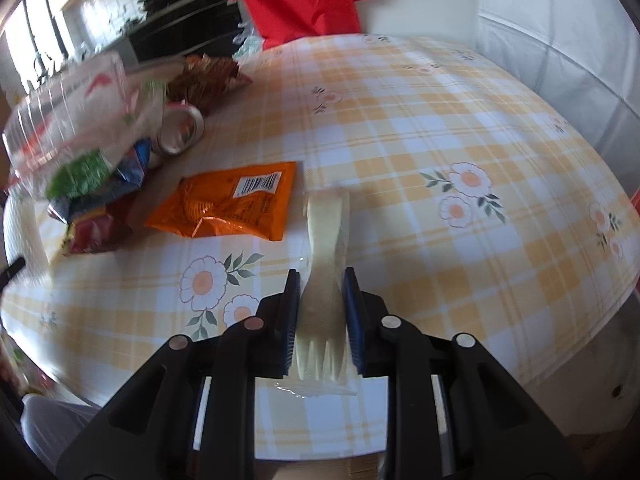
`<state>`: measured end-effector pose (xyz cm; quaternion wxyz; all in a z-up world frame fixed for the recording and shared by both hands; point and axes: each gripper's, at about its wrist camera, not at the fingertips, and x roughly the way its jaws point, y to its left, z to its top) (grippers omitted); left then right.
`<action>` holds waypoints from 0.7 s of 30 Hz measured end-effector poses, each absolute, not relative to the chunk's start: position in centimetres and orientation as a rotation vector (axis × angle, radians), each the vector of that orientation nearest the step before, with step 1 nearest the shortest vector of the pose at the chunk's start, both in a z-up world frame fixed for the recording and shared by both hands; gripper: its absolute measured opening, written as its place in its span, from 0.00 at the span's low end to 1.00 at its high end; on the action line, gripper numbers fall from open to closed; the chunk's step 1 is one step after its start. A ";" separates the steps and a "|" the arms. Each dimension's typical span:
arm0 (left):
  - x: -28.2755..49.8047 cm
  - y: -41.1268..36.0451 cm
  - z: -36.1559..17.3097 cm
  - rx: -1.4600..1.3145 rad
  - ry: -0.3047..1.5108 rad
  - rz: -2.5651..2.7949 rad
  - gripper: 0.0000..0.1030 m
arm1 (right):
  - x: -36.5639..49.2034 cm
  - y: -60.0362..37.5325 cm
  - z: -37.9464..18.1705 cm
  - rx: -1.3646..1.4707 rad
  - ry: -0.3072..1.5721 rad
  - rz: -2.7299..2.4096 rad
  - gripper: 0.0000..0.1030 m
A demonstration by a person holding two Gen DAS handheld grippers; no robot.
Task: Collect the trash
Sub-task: 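Grasp the foam net with the left tool while the right tool grasps the white fork, then carry both items over the bin and open both tools to drop them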
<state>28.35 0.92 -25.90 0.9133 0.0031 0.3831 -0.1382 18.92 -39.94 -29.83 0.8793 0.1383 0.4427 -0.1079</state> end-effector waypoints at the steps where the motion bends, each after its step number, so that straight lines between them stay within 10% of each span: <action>1: 27.9 1.3 -25.7 -0.002 0.786 -0.278 0.21 | 18.5 -40.2 -29.5 0.309 0.909 -0.226 0.24; 21: 18.1 1.1 -20.4 -0.038 0.698 -0.391 0.21 | 14.6 -35.4 -21.7 0.286 0.745 -0.062 0.24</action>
